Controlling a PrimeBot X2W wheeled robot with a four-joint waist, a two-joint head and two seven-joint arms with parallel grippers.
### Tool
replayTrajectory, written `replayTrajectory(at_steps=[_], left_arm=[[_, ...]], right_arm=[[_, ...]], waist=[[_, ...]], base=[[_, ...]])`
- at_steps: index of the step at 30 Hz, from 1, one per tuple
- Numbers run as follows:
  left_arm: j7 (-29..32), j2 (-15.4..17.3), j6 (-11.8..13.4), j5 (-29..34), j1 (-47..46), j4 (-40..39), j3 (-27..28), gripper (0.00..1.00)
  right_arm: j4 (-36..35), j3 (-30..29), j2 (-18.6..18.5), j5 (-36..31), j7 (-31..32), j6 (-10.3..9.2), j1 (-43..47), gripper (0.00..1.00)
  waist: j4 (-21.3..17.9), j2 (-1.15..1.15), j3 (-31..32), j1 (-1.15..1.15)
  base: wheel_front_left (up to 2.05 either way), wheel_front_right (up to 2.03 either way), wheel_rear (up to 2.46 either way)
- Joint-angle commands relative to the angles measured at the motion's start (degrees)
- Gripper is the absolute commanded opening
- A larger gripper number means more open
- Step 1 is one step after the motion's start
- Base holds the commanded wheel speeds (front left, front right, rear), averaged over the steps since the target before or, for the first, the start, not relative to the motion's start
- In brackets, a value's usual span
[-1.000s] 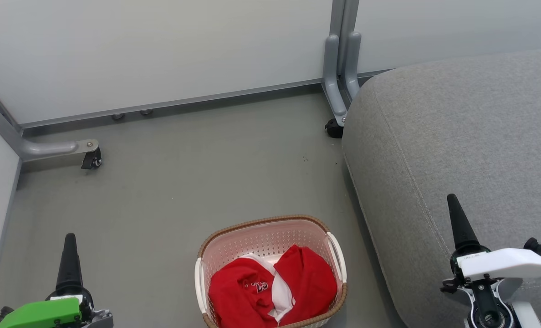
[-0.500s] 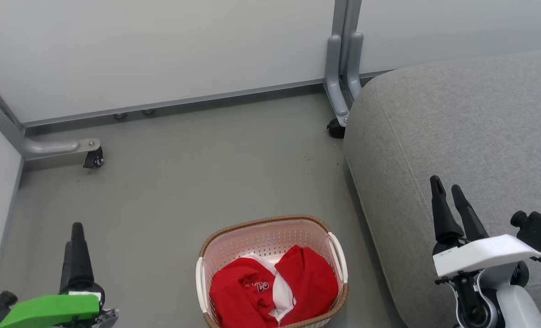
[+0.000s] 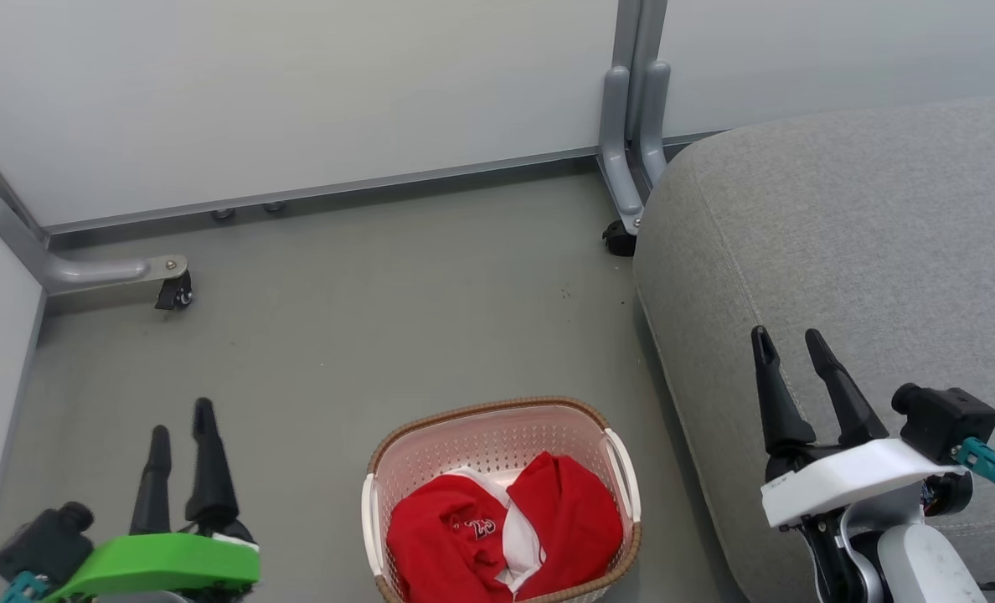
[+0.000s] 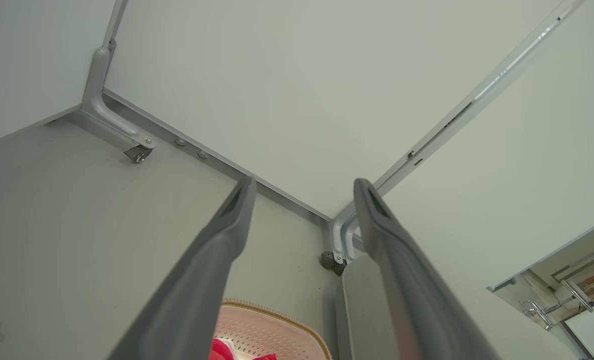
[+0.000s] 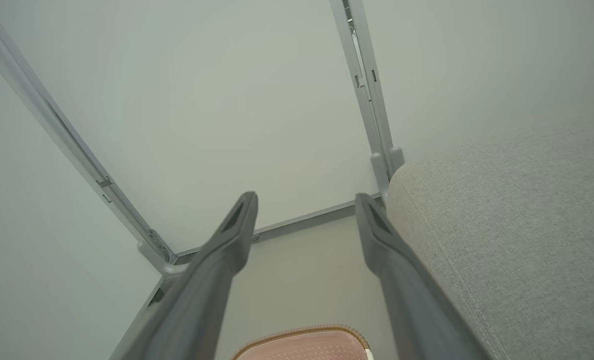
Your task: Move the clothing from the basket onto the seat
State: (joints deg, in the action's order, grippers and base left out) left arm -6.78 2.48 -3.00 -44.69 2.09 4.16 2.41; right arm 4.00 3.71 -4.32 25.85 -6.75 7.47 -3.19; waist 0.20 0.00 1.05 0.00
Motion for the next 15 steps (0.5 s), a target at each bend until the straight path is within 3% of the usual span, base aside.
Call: replayTrajectory(at_steps=[1,15], left_arm=[[-0.6,0.3,0.4,3.4,0.6,-0.9,-1.4,1.0],[-2.7,0.5,3.7,20.9,1.8,2.2,-9.9,1.0]], right_arm=[[-0.6,0.4,-0.4,-2.2,-0.6,0.02,-0.3,1.0],[2.5,2.6,-0.9,-11.5,-2.8,0.02,1.3,1.0]], waist=[[0.0,0.0,0.0,0.0],[-0.1,0.0,0.5,0.0]], base=[[0.0,0.0,0.0],[0.0,0.0,0.0]])
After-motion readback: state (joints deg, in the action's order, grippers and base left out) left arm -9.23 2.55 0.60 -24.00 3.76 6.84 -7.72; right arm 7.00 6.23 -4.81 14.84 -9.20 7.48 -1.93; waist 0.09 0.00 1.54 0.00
